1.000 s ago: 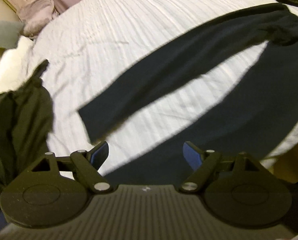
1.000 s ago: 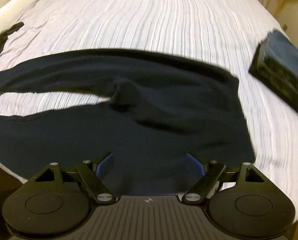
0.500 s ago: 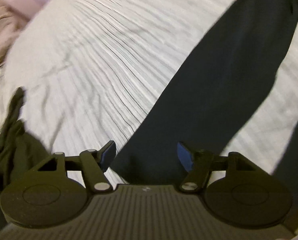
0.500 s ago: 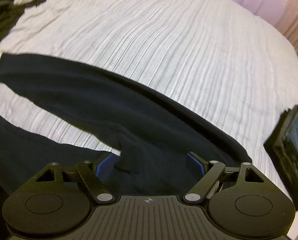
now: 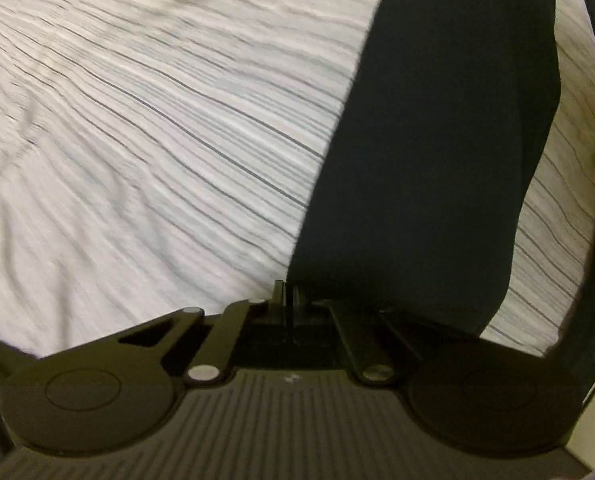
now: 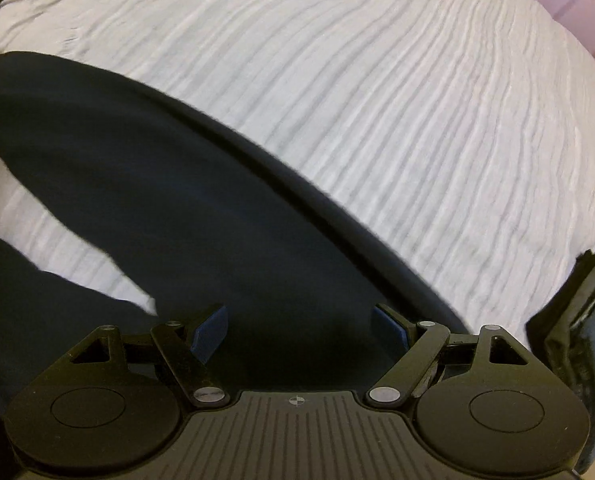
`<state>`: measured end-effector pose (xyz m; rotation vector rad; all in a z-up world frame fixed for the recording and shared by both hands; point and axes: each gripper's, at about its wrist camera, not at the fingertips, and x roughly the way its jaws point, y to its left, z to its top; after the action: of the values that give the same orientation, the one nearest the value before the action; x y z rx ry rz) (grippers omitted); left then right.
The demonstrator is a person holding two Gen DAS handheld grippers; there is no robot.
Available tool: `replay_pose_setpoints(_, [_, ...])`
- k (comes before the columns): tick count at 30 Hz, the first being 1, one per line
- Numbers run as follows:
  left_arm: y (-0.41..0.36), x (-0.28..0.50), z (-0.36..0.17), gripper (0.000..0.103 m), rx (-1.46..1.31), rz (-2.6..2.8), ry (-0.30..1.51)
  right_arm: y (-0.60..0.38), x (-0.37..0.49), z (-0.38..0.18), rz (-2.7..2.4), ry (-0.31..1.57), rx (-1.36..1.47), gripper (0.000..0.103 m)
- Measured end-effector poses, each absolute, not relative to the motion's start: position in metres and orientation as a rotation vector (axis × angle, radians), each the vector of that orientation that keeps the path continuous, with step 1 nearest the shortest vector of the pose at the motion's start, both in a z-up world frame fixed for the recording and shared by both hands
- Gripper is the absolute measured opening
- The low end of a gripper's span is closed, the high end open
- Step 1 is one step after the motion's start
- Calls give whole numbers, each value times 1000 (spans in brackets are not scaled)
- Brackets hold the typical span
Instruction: Fold clothes
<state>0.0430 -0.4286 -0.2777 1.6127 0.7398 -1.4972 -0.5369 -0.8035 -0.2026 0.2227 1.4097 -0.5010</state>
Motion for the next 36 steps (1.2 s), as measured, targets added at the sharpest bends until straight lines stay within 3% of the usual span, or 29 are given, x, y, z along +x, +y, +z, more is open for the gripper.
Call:
replay_pose_setpoints(8, [-432, 19, -231, 0, 1622, -1352, 584, -868, -590, -229, -406, 1447, 170, 81])
replay_pose_setpoints(18, [-439, -30, -216, 0, 1746, -1171, 571, -960, -616, -271, -181, 1387, 288, 81])
replay_pose_setpoints(19, [-440, -33, -216, 0, 1754, -1161, 564, -962, -617, -275, -165, 1387, 303, 77])
replay_pose_setpoints(20, [-442, -37, -215, 0, 1761, -1151, 558, -964, -617, -278, -150, 1384, 323, 62])
replay_pose_setpoints(22, [-444, -43, -213, 0, 1773, -1136, 551, -967, -619, -285, -118, 1379, 362, 53])
replay_pose_setpoints(24, [-445, -49, -210, 0, 1779, -1124, 542, -971, -620, -292, -87, 1373, 402, 28])
replay_pose_setpoints(25, [-445, -51, -206, 0, 1775, -1119, 532, -973, -621, -296, -71, 1370, 421, 8])
replay_pose_setpoints(28, [-443, -57, -191, 0, 1757, -1106, 498, -960, -625, -278, -98, 1328, 358, 1])
replay_pose_setpoints(36, [-386, -80, -123, 0, 1539, -1095, 353, -856, -680, -165, -347, 1069, 58, 1])
